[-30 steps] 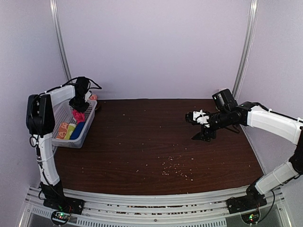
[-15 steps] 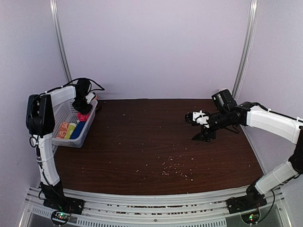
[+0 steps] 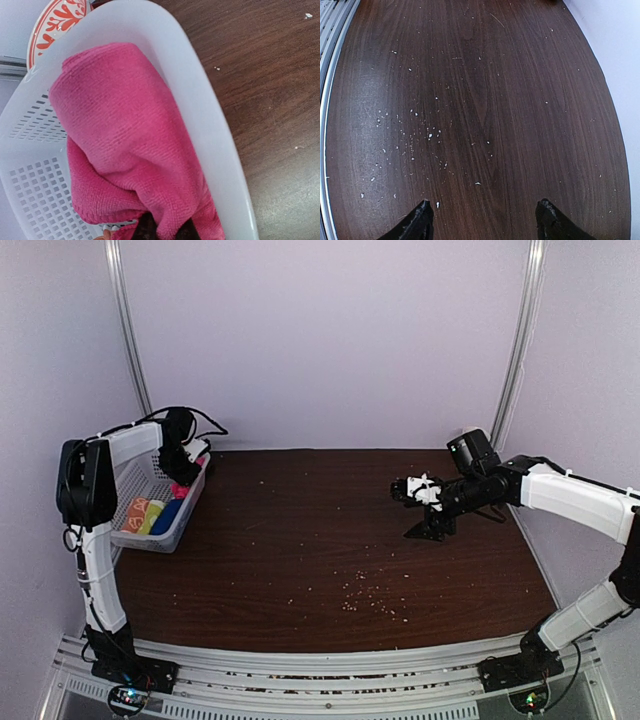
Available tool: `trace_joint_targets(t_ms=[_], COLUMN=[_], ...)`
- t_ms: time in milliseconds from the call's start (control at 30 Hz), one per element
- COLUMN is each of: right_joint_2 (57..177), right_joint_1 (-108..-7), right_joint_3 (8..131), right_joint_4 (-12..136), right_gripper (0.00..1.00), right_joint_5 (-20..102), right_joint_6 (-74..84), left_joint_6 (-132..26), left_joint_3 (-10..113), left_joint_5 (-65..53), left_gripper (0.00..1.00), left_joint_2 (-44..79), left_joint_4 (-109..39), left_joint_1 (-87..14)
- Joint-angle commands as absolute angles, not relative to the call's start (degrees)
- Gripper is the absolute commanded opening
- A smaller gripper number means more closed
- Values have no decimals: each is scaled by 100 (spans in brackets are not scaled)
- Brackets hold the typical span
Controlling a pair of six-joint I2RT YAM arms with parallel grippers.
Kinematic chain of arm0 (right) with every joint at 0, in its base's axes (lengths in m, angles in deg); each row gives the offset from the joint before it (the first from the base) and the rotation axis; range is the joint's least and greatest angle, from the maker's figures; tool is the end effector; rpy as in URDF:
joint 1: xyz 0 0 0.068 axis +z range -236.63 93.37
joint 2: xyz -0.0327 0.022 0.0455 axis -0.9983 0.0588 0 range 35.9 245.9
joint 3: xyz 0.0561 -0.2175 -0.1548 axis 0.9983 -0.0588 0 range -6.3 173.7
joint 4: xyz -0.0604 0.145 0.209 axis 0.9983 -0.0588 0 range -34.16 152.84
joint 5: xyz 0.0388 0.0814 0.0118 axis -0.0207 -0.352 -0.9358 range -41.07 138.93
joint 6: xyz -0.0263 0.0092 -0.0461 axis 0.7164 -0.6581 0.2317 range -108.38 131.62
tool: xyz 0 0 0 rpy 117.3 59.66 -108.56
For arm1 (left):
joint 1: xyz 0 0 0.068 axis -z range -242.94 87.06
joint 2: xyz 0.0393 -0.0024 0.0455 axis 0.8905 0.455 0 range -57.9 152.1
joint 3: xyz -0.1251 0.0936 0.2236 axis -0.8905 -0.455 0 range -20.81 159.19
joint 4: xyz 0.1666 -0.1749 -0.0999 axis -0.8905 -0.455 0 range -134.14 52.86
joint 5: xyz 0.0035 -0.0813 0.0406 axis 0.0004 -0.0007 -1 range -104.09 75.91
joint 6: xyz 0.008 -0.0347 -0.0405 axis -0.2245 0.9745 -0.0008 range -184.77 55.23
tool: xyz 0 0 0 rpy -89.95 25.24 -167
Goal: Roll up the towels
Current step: Place the towel in the bin.
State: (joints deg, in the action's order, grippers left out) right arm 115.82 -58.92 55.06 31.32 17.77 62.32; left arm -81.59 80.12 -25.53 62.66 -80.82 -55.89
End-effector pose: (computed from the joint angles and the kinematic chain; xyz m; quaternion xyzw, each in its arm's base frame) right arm 0.2502 0.1522 0.2722 -0.6433 0.6437 0.1818 0.3725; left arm 0.4514 -0.0487 0.2177 0.1777 0.9520 0.1162 0.2206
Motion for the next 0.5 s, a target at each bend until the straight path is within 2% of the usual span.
trace_joint_targets(t_ms=[0,100,200,267,467], right_joint_2=[11571,11562,11561,11562,11577], right_joint_1=[-5921,-5920,-5920,-5920,-5921], right_joint_3=[5565,5565,5563,5566,5561], right_joint_4=[3079,3079,3083,3083,3078], right_gripper=[71,70,70,70,70], right_joint_5=[1689,1662,1643,1641,1641], right_joint_6=[6163,6156,6163,6163,6175], left_joint_6=[-7953,-7932,-7857,-7820,-7564], left_joint_3=[7839,7746,7761,7796,7798], left_joint_5=[-1587,-1272,-950,-887,-881], left_gripper=[1,8,26,43,62], left_joint_2=[6321,6322,6383,6430,6300], left_joint_4=[-7476,-7318,-7246,-7247,-7298], left_joint_1=[-5804,-5921,-6107,-6167,-6203])
